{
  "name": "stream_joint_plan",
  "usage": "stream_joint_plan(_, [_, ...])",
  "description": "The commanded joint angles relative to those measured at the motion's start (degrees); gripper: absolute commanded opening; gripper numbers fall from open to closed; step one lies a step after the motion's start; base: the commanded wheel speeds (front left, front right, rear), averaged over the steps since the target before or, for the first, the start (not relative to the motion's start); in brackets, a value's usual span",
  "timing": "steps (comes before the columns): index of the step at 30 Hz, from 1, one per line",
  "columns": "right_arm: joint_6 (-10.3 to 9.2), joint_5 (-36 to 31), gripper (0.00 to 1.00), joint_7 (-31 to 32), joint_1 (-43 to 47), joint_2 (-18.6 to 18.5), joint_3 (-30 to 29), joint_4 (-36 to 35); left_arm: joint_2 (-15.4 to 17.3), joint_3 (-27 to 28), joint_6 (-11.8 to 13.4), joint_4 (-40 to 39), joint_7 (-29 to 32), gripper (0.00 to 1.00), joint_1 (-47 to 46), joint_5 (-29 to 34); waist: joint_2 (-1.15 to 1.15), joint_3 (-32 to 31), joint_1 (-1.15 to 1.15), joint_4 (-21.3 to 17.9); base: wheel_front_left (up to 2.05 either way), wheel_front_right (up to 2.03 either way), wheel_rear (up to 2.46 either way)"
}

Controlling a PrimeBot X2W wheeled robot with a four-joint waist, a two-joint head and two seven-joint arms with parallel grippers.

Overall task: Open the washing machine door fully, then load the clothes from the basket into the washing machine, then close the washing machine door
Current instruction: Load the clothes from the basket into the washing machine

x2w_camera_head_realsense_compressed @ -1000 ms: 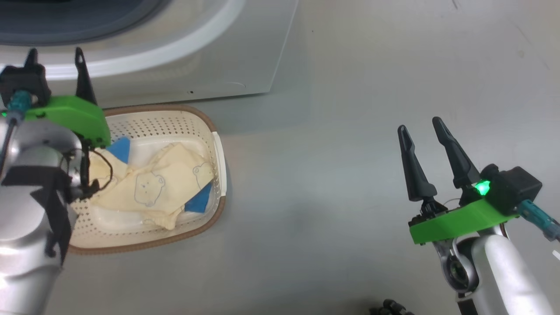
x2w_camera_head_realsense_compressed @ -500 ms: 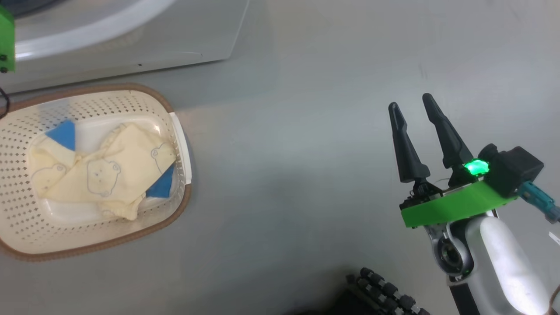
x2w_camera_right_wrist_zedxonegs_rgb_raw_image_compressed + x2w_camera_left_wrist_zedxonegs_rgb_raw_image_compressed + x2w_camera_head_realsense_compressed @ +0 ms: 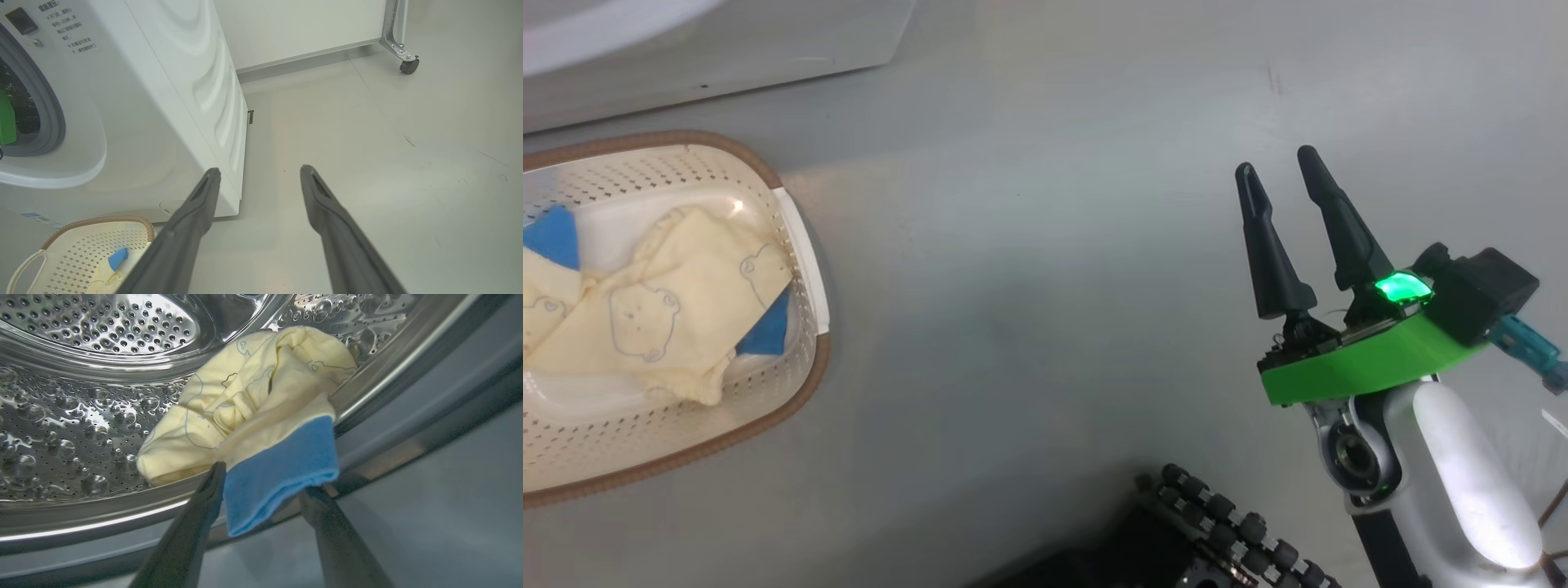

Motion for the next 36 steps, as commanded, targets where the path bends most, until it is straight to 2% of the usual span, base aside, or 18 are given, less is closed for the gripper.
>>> stream_joint_plan(1, [-0.16,0.5,1.0,-0.5,0.1,-0.4,0.8,-1.7,2.9,1.7,0.5,-1.0,0.7,0.11,-2.3,0.5,0.0,0.7,0.01,-0.6,0.0,0.0,0.0])
stream_joint_plan(2, [-0.16,0.7,1.0,-0.5,0.0,-0.4,0.8,-1.7,3.2,1.7,0.7,-1.2,0.8,0.0,-2.8,0.7,0.0,1.0,0.01,-0.8,0.0,0.0,0.0])
stream_joint_plan(14, [-0.16,2.3,1.0,-0.5,-1.2,-0.4,2.1,-1.9,4.2,3.8,3.1,-2.6,-1.0,0.0,-8.4,0.2,0.0,4.0,0.01,-2.2,0.0,0.0,0.0])
stream_joint_plan(25, [-0.16,3.7,1.0,-0.5,-2.0,-0.4,4.3,-2.1,4.8,7.0,5.1,-2.6,-6.1,0.0,-15.8,-1.3,0.0,7.1,0.01,-4.7,0.0,0.0,0.0])
stream_joint_plan(33, [-0.16,5.2,1.0,-0.5,-2.2,-0.4,5.7,-2.2,6.0,9.4,8.0,-4.1,-10.8,0.0,-19.8,-1.5,0.0,9.2,0.01,-7.5,0.0,0.0,0.0])
stream_joint_plan(36, [-0.16,5.2,1.0,-0.5,-1.8,-0.4,5.6,-2.2,4.9,11.2,10.2,-3.8,-12.7,0.0,-20.3,-2.9,0.0,9.5,0.01,-7.5,0.0,0.0,0.0])
